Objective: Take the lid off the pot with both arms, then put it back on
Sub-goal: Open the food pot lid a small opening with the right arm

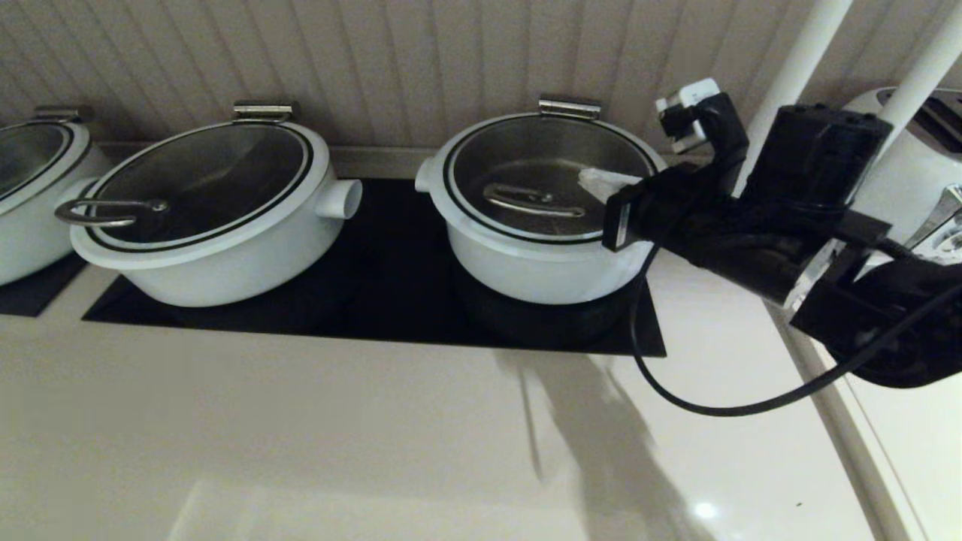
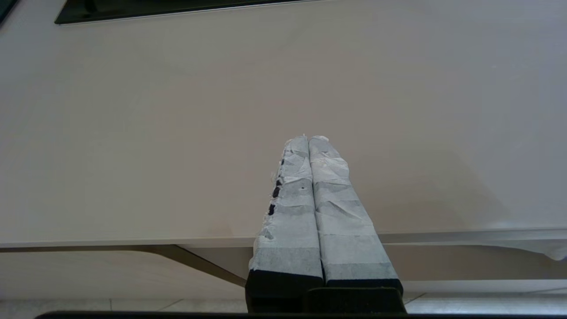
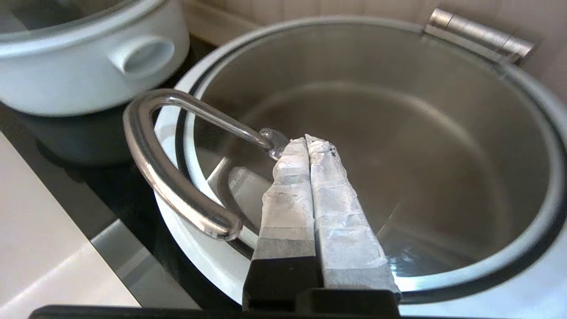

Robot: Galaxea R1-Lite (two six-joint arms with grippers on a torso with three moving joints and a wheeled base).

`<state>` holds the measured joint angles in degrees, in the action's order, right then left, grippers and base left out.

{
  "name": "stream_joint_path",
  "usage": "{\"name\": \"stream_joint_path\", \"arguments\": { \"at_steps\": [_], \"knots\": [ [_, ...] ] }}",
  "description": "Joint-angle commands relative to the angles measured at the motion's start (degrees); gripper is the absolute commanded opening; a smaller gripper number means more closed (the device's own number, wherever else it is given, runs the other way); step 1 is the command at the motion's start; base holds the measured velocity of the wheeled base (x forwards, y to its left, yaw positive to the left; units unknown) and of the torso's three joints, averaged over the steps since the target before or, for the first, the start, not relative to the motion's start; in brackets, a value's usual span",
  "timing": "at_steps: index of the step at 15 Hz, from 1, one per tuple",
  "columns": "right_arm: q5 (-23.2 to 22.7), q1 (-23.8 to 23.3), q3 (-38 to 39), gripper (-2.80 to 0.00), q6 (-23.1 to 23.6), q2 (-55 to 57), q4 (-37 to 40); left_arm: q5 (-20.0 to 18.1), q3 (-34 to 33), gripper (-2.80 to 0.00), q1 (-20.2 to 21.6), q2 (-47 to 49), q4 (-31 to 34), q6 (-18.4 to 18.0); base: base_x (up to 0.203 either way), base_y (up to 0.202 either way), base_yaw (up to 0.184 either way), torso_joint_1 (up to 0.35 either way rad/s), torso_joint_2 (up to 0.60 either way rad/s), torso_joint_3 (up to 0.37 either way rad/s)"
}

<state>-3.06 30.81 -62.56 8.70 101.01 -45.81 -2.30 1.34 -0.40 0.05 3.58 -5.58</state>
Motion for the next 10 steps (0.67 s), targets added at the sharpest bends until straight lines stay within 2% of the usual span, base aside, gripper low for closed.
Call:
{"name": "stream_joint_path", "arguments": {
  "at_steps": [1,4,6,10],
  "knots": [
    [-0.17,0.06,0.27,-2.80,0.08,-2.65,0.06,0.02,-0.02,-2.80,-0.04,0.04,0.03,-0.04,0.000,0.000,0.000,0.000,0.00,0.000],
    [-0.22,0.13,2.61,-2.80,0.17,-7.81,4.88,0.02,-0.02,-2.80,0.02,0.04,0.03,-0.04,0.000,0.000,0.000,0.000,0.00,0.000],
    [-0.68,0.26,6.90,-2.80,0.17,-11.75,9.17,0.02,-0.02,-2.80,-0.01,0.04,0.06,0.05,0.000,0.000,0.000,0.000,0.00,0.000],
    [-2.98,3.37,12.13,-2.80,-0.05,-12.37,10.39,-0.07,-0.02,-2.80,-0.03,0.04,0.11,0.13,0.000,0.000,0.000,0.000,0.00,0.000]
  ]
}}
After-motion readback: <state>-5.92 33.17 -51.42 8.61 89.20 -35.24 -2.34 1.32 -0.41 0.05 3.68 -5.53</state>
